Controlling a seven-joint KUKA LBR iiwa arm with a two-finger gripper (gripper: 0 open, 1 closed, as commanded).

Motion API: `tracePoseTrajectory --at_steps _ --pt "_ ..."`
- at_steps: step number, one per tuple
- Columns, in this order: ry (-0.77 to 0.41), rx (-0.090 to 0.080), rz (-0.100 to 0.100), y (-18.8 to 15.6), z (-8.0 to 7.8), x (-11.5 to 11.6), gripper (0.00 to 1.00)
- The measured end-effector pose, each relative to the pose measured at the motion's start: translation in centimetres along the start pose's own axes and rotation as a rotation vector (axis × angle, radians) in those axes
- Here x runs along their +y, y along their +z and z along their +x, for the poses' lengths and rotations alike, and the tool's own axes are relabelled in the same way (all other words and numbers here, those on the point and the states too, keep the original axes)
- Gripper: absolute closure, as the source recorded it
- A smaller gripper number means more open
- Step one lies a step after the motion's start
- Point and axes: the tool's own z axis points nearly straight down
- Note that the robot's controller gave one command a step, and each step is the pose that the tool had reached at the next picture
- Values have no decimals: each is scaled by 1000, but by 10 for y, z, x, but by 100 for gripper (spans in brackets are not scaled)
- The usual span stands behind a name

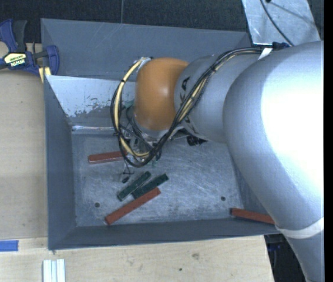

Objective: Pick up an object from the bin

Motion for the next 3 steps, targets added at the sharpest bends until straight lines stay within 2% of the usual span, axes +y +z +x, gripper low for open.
tracePoseTrajectory --at_steps 1,2,3 --pt "22 -6 -3 -2 8 35 0" --pt "23 -8 -3 -3 7 33 100" --pt "22 -7 -3 -29 5 33 100"
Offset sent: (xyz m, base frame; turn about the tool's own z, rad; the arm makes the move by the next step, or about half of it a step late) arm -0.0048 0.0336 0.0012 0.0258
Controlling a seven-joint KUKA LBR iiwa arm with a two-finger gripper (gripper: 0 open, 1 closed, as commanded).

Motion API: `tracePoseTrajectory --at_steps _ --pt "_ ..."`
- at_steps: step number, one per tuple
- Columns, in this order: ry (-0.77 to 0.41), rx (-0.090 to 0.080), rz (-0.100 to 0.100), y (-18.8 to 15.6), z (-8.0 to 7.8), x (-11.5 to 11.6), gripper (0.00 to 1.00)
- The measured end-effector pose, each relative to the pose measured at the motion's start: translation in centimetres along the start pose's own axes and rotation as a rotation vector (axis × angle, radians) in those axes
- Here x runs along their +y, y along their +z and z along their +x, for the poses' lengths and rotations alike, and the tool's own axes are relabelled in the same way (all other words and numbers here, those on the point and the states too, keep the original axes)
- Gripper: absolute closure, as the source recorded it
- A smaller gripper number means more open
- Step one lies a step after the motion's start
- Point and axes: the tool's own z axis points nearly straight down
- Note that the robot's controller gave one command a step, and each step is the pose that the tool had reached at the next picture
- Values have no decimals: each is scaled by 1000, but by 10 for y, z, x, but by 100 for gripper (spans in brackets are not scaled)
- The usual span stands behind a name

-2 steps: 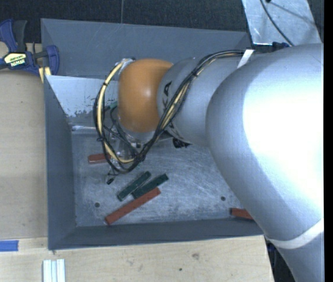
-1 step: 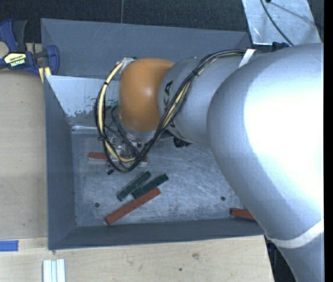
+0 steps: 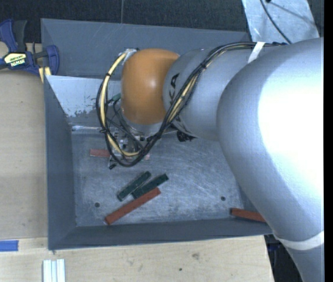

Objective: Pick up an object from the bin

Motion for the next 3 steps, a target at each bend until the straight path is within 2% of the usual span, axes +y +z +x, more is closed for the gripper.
tracePoseTrajectory --at_steps 1,3 --pt "-2 -3 -1 -73 -3 0 100" --pt "-6 0 0 -100 -5 1 100"
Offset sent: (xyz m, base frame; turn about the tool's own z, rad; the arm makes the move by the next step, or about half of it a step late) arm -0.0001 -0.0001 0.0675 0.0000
